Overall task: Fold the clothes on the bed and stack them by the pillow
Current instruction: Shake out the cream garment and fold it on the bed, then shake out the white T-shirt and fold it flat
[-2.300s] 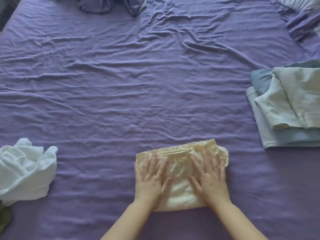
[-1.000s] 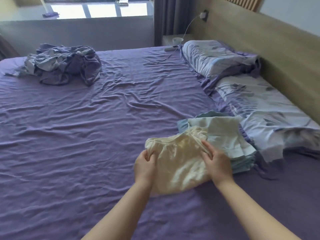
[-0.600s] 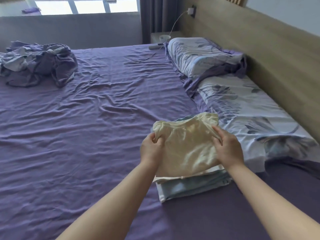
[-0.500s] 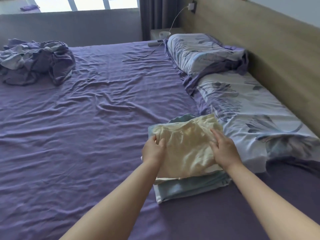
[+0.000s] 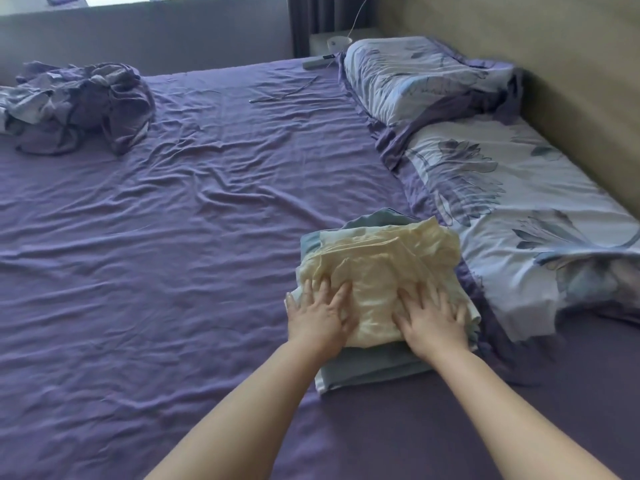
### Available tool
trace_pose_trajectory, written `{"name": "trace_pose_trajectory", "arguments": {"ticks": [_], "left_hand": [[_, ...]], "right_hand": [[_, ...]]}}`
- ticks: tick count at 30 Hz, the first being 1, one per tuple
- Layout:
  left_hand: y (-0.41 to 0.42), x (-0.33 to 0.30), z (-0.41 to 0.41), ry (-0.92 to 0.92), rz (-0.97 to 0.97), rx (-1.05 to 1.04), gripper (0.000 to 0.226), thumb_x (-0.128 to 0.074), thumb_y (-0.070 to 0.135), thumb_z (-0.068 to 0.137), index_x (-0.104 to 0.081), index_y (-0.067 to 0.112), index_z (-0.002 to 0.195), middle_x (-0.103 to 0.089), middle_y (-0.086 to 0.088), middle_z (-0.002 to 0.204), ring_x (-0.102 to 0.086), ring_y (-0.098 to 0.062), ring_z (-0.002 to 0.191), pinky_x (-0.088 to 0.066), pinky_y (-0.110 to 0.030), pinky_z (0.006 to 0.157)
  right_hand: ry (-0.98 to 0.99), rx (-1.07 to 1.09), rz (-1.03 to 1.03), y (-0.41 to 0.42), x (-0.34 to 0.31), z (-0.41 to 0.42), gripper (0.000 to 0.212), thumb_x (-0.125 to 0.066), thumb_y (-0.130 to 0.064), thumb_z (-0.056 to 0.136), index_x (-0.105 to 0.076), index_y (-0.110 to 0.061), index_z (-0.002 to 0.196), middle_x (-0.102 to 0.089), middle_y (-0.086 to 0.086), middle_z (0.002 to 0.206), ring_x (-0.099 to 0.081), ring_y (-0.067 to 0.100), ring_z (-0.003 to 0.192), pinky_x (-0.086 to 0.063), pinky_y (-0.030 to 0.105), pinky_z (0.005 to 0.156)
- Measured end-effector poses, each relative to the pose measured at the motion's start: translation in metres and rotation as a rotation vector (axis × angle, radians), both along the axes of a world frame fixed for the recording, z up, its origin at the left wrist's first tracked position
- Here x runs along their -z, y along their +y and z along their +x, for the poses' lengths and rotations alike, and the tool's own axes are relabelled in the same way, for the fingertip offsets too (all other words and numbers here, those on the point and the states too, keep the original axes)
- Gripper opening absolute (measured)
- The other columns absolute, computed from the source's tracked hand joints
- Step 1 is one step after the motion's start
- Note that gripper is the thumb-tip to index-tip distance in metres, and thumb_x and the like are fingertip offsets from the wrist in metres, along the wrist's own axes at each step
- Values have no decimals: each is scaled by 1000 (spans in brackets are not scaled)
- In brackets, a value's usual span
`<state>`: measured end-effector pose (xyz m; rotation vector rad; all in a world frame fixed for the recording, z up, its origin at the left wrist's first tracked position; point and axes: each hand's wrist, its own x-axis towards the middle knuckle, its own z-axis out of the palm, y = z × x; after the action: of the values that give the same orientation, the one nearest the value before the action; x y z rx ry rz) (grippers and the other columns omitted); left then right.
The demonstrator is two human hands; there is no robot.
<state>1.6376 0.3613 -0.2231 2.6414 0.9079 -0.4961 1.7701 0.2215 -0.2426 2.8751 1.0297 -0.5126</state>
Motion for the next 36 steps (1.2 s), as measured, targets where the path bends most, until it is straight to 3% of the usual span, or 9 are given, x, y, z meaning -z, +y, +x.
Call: {"name": "trace_pose_trajectory", "arguments": {"ticks": [4,8,11,13,17,19,21,23,36], "left_hand": [[-9,-17,-36,-19,90,-2,44,-32,46,97,-35,27,136,-29,-1,150,-24,-28,138,-9,-56,114],[-18,-30,-93,70,21,-88,40,-31,47,97,-44,24,126,-53,-1,130,-43,-26,125,-18,-51,112],[-19,-37,-141,114,-16,-142,40,-34,48,95,-53,21,118,-59,-5,124,-50,-28,119,-30,-42,102],[-20,-39,-176,134,-53,-176,42,-35,49,95,-57,19,115,-61,-7,123,-53,-28,117,-36,-38,96],[-19,-34,-261,171,-132,-242,44,-38,50,93,-58,17,116,-60,-8,124,-54,-30,117,-40,-37,94],[-17,-29,-309,178,-165,-287,44,-39,50,93,-57,18,117,-59,-8,125,-53,-29,119,-40,-37,95],[-16,-24,-360,184,-196,-346,43,-40,50,92,-56,19,118,-58,-7,126,-53,-29,119,-40,-37,96],[-16,-22,-413,195,-226,-412,42,-41,50,92,-56,21,118,-58,-5,127,-53,-28,119,-40,-36,96],[2,-58,-694,247,-201,-743,39,-37,43,97,-57,19,120,-58,-5,127,-55,-26,118,-41,-35,95]], "right_hand": [[-94,-63,34,-4,-19,-28,44,-32,-52,94,-39,-29,132,-39,-1,140,-19,26,139,-16,49,112],[-76,-213,114,-8,-38,-91,55,-55,-47,87,-48,-16,132,-50,5,134,-42,24,129,-28,45,108],[-79,-325,299,-4,-51,-147,56,-92,-34,44,-73,-10,91,-71,10,91,-70,25,83,-57,44,70],[-51,-408,304,2,-52,-187,55,-94,-36,30,-74,-13,75,-70,-1,72,-68,15,61,-57,32,55],[52,-481,259,21,-45,-267,52,-92,-44,21,-73,-18,62,-65,-3,54,-61,8,45,-48,17,42],[64,-536,218,31,-47,-310,48,-90,-47,32,-73,-21,70,-68,-3,62,-64,8,53,-48,17,45],[150,-540,138,41,-43,-354,40,-68,-49,74,-65,-26,107,-68,-5,102,-65,10,93,-50,22,76],[185,-587,82,50,-30,-399,39,-40,-46,92,-48,-28,126,-55,-8,126,-51,13,119,-40,27,94],[228,-812,36,115,-59,-674,28,-36,-33,93,-53,-22,112,-61,-2,115,-52,21,114,-37,32,87]]}}
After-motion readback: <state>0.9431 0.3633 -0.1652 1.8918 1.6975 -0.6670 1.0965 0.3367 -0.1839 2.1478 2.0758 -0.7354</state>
